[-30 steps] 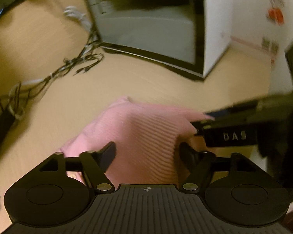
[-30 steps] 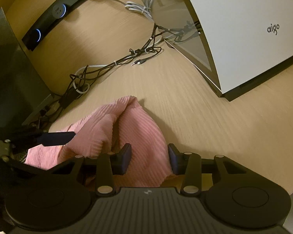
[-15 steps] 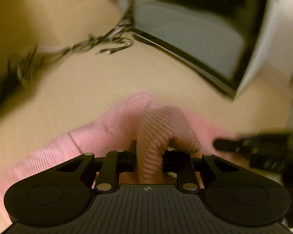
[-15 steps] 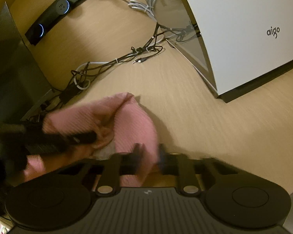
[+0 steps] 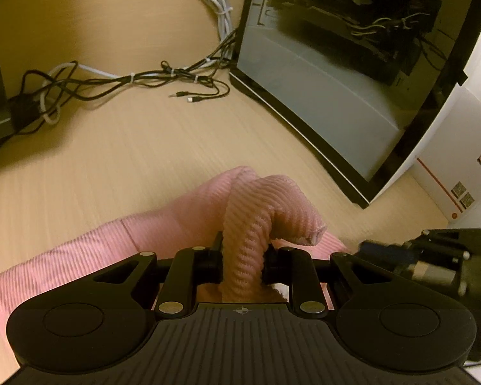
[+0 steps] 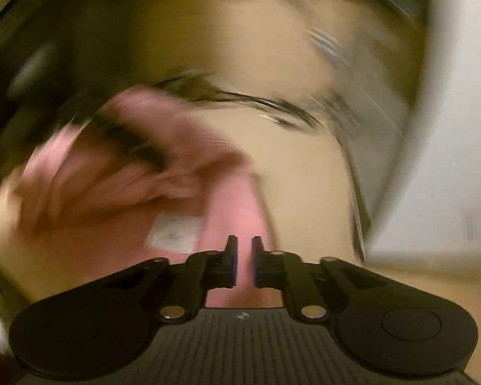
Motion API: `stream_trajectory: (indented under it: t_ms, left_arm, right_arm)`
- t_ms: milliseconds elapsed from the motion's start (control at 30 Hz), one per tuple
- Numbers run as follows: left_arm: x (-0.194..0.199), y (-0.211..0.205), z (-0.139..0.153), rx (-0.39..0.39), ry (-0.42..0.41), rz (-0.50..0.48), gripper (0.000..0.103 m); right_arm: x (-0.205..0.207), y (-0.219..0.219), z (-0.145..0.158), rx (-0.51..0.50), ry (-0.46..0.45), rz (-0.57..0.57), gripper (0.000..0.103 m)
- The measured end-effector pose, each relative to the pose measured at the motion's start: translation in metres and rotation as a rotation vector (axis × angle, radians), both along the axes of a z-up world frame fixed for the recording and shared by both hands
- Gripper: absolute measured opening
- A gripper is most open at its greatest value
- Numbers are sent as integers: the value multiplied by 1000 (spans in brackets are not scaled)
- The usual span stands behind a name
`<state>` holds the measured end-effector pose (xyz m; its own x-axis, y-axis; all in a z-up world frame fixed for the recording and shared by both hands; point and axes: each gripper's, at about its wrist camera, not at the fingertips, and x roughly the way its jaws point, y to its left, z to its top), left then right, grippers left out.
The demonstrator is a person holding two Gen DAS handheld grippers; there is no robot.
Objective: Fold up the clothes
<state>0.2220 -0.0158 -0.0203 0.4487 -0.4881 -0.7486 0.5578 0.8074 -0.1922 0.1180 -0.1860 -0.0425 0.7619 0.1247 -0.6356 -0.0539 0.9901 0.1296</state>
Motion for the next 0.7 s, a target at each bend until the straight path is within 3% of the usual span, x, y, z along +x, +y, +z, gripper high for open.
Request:
stream_trajectory:
  t_ms: [67,133,200,300,367,400,433,500,600,700]
  left_arm:
    - [1,1,-1,-5,3,2,23]
    - [2,1,-2,-7,5,2,23]
    - [3,2,-2,-9,7,1,23]
    - [5,3,-2,-13,10,2,23]
    - [6,4,-3,-12,11,5,23]
    - [7,4,-3,-11,11,8,23]
    - [7,4,-3,-11,11,10,23]
    - [8,6,-2,-16,17,12,23]
    - [10,6,-2,-19,25,4,23]
    - [10,6,-6,-27,43,1,23]
  right_arm:
    - [-1,-29,-11,208,52,-137,12]
    - [-2,-42,-24,333,73,-224,15]
    - [-3,-46,-34,413,76,-288,30]
    - [0,-44,-42,531,71,-307,36]
    - [4,-40,-44,568,71,-309,33]
    - [5,-35,-42,546,60,-304,16]
    - [7,-27,-35,476,33,-288,8]
    - [11,-7,-16,289,-27,-202,4]
    - [11,41,2,-53,-61,79,4]
    - [3,91,-14,-352,-30,350,4]
